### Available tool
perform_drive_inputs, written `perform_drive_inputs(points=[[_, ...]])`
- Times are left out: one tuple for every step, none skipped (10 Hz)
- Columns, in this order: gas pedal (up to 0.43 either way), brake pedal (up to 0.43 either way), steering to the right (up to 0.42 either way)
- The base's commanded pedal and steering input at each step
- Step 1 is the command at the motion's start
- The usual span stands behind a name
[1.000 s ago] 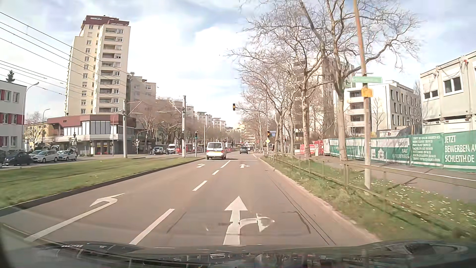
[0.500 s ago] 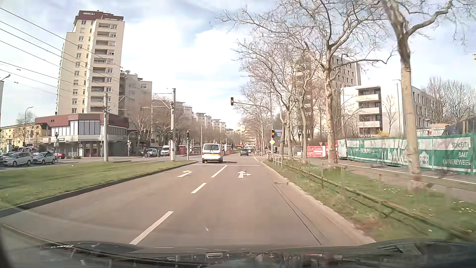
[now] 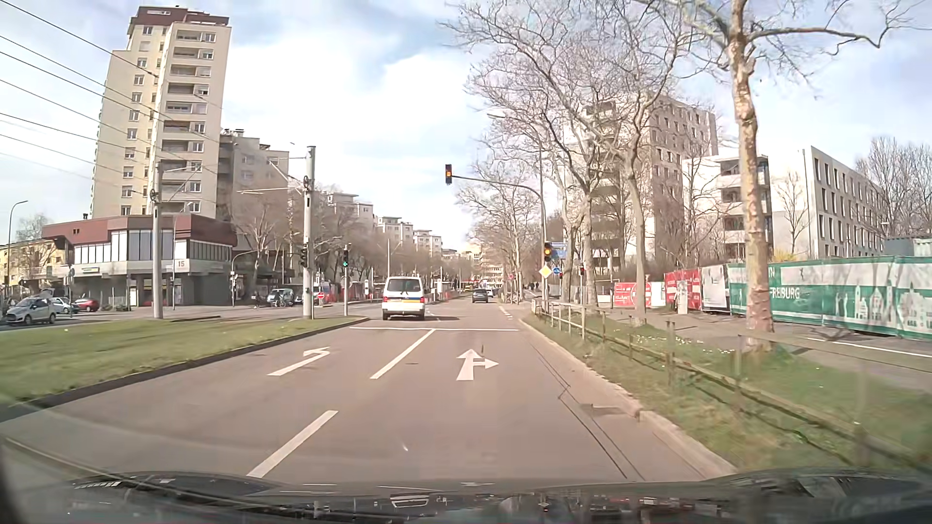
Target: Follow the waypoints while adhering to traffic rules and regulations
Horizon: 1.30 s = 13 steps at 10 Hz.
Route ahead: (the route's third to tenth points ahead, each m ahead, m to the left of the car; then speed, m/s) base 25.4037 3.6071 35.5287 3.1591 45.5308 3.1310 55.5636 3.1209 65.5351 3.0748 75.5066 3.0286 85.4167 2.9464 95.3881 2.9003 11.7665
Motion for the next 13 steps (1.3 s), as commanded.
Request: perform_drive_inputs(points=[[0.059, 0.000, 0.001], [0.059, 0.000, 0.001], [0.067, 0.000, 0.001], [0.079, 0.000, 0.001], [0.079, 0.000, 0.001], [0.087, 0.000, 0.001], [0.087, 0.000, 0.001], [0.087, 0.000, 0.001], [0.087, 0.000, 0.001], [0.087, 0.000, 0.001], [0.098, 0.000, 0.001], [0.098, 0.000, 0.001], [0.098, 0.000, 0.001]])
